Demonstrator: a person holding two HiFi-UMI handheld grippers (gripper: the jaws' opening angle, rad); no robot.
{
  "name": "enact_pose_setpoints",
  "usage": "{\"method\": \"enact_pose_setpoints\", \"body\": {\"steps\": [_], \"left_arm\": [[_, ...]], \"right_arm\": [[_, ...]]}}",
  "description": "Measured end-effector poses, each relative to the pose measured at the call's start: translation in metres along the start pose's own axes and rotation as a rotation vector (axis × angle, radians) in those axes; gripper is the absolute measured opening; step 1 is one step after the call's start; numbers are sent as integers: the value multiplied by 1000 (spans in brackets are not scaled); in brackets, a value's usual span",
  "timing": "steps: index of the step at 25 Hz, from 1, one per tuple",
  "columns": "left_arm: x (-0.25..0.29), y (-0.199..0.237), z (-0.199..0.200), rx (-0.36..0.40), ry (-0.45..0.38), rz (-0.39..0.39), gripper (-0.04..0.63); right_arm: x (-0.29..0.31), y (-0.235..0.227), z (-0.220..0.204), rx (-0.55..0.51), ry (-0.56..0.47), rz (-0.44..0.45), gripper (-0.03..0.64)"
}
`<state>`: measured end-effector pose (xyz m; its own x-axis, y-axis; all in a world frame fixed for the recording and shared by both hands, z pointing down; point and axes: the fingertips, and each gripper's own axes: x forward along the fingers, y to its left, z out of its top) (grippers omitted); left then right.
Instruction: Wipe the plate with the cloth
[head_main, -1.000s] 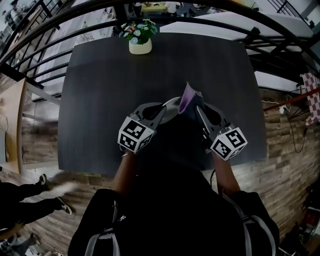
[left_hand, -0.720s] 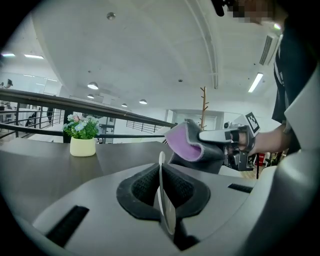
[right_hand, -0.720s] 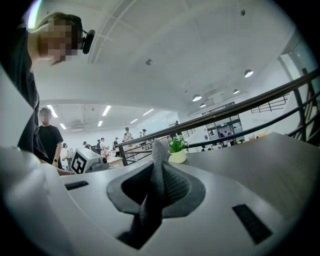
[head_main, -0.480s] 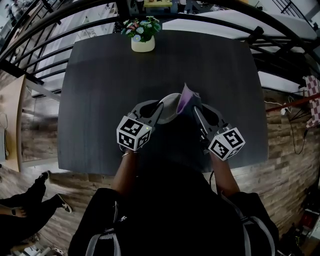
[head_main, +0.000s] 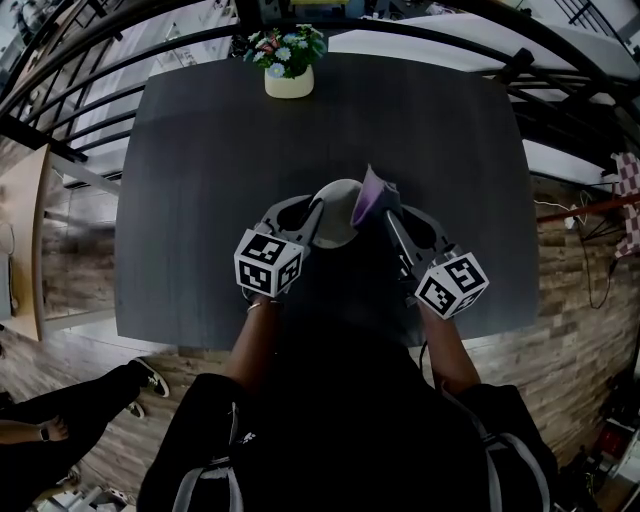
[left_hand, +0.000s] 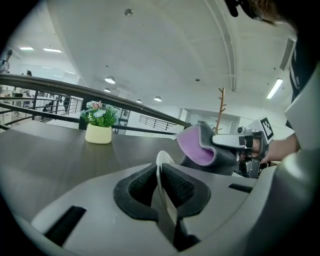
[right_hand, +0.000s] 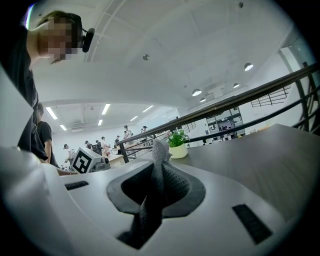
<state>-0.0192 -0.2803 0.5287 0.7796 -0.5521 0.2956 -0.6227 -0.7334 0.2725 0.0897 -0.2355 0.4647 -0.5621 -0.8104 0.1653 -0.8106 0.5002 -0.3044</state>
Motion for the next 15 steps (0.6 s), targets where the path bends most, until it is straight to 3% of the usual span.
{"method": "enact_pose_setpoints", "body": {"steps": [7,15], "left_arm": [[7,7,-10,-10,38,30,37],[14,12,-19,42,88,55,52]], "right_arm": [[8,-4,-6,13,14,5,41],[17,-12,-13,11,44,0,41]]}}
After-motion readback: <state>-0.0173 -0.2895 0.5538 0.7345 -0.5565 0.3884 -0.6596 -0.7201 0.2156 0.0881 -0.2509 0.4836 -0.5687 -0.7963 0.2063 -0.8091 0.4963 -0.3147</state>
